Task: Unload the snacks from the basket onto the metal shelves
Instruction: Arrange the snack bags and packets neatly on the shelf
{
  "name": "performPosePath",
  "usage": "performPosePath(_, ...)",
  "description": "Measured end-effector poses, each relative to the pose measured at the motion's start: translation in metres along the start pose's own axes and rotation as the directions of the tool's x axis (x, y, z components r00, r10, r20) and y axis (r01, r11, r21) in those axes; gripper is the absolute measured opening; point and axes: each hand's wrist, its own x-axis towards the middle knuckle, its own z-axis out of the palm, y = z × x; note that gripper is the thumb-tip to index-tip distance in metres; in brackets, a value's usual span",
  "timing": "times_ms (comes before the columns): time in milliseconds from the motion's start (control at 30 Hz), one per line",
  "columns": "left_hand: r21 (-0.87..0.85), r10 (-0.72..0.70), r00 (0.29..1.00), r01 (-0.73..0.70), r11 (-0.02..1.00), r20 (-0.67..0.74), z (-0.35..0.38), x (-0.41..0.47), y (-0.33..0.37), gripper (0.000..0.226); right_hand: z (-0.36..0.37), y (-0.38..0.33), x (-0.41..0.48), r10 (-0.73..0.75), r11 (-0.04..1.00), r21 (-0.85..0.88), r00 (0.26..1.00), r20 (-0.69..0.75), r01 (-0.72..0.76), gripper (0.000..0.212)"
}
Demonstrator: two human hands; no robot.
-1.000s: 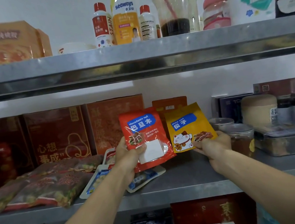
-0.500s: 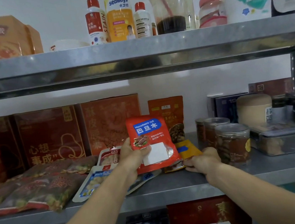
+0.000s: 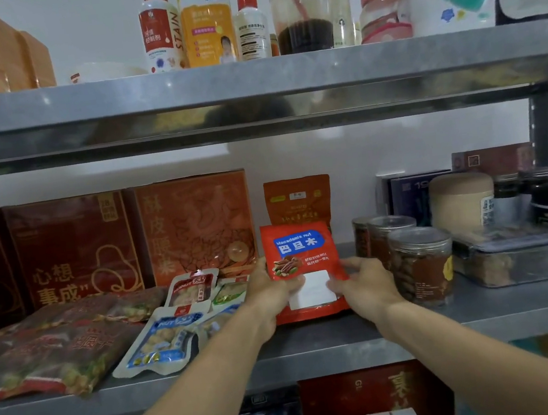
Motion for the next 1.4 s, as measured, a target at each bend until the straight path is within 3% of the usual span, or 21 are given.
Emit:
performPosePath(100, 0.132, 0.011, 1.000, -0.010, 0.991, -0.009, 0.005, 0.004, -0.003, 0.050, -0.003, 0.001, 0.004, 0.002, 0.999, -0.032, 1.000, -0.009, -0.002, 0.035)
performPosePath(267, 0.350, -0.024, 1.000, 0.021, 0.936, 0.005, 0.007, 0.008, -0.013, 0.037, -0.005, 0.010, 0.011, 0.039, 0.986, -0.160, 0.999, 0.005, -0.037, 0.021)
performPosePath(433, 0.426, -0.041, 0.999, 0.032, 0.904, 0.011, 0.007, 0.010, -0.012, 0.028, 0.002, 0.022, 0.022, 0.042, 0.965, -0.257, 0.998, -0.057, -0.055, 0.020)
performPosePath(600, 0.514, 0.028, 1.000, -0.023, 0.857, -0.002, 0.002, 0.008, -0.005, 0.046, 0.006, 0.024, 0.025, -0.037, 0.912, -0.409, 0.995, -0.092, -0.004, 0.021)
performPosePath(733, 0.667, 0.120, 0.992, -0.113, 0.736, 0.036, -0.018, 0.005, 0.008, 0.045, 0.010, 0.011, 0.010, -0.298, 0.798, -0.546, 0.954, 0.011, 0.256, 0.023)
performPosePath(900, 0.857, 0.069, 0.980, -0.199, 0.476, 0.189, -0.058, -0.001, 0.010, 0.026, 0.032, -0.014, -0.019, -0.395, 0.598, -0.610, 0.854, 0.340, 0.520, 0.027)
performPosePath(1033, 0.910, -0.049, 0.968, -0.211, 0.358, 0.244, -0.078, -0.012, 0.012, 0.029, 0.056, -0.027, -0.034, -0.357, 0.455, -0.648, 0.792, 0.495, 0.610, 0.035)
performPosePath(1233, 0.964, -0.259, 0.937, -0.190, 0.185, 0.234, -0.086, -0.017, 0.023, 0.035, 0.074, -0.033, -0.043, -0.254, 0.275, -0.715, 0.766, 0.591, 0.643, 0.045)
performPosePath(1400, 0.974, -0.302, 0.928, -0.185, 0.128, 0.216, -0.091, -0.018, 0.028, 0.039, 0.076, -0.041, -0.045, -0.207, 0.081, -0.735, 0.732, 0.649, 0.674, 0.030)
